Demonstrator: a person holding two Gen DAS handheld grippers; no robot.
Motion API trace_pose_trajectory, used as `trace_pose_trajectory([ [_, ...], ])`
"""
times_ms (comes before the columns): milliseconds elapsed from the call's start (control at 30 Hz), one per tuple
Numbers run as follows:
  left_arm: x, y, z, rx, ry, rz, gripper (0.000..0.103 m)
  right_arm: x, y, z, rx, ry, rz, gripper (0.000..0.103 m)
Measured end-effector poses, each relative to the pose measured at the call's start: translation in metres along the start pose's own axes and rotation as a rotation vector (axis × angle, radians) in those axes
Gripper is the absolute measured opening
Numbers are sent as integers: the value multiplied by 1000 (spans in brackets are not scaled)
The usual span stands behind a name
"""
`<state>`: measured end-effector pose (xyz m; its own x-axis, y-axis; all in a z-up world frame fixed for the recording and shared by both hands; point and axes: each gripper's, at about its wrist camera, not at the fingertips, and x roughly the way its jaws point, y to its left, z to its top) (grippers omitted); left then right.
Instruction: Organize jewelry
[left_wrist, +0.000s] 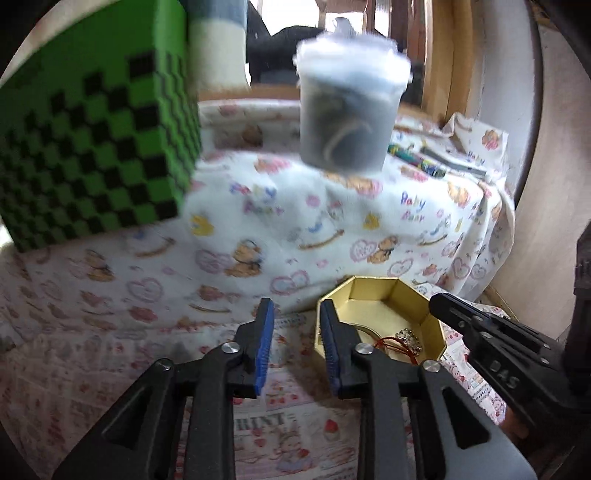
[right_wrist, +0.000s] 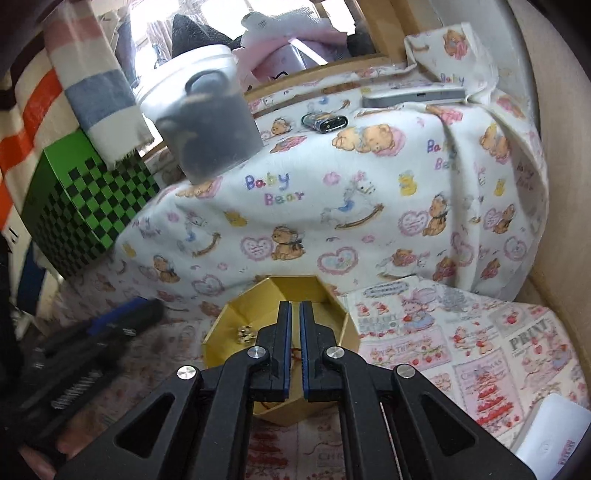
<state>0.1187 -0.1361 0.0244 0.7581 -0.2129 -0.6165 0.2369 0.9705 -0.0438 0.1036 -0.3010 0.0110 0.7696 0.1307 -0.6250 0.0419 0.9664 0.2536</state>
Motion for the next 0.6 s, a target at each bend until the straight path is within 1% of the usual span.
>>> trace_pose_trajectory([
  [33, -5, 1, -1, 7, -15, 9, 26, -1, 3, 0, -16, -7, -13, 6],
  [67, -11, 3, -2, 11, -34, 19, 27, -3, 5, -1, -30, -15, -18, 11],
  [100, -16, 5, -3, 14, -46, 23, 31, -4, 7, -1, -41, -24, -22, 20],
  [167, -27, 8, -3, 14, -69, 33, 37, -9, 12, -1, -72, -49, -39, 28],
  [200, -32, 11, -4, 10, -85, 44, 42, -11, 14, -1, -80, -56, -37, 30],
  [233, -37, 14, -5, 6, -101, 52, 43, -13, 15, -1, -84, -57, -26, 30],
  [267, -43, 18, -7, 3, -116, 56, 46, -14, 17, -1, -87, -58, -16, 34],
  [300, -48, 21, -8, 1, -132, 62, 50, -16, 19, -1, -92, -65, -14, 43],
  [333, -54, 24, -9, 3, -147, 72, 52, -19, 21, -2, -102, -78, -16, 50],
  [367, -59, 27, -12, 5, -160, 83, 58, -21, 24, -2, -113, -94, -18, 61],
  [400, -65, 31, -16, 7, -175, 100, 65, -23, 26, -2, -120, -107, -22, 66],
  [467, -74, 38, -21, 7, -192, 151, 67, -28, 31, -3, -126, -125, -22, 66],
  [533, -84, 46, -26, -5, -213, 157, 67, -30, 34, -3, -128, -130, -7, 66],
  [567, -87, 49, -28, -5, -219, 160, 71, -33, 37, -3, -136, -138, -5, 67],
  [600, -90, 52, -30, -4, -225, 162, 75, -35, 41, -4, -147, -148, -7, 70],
])
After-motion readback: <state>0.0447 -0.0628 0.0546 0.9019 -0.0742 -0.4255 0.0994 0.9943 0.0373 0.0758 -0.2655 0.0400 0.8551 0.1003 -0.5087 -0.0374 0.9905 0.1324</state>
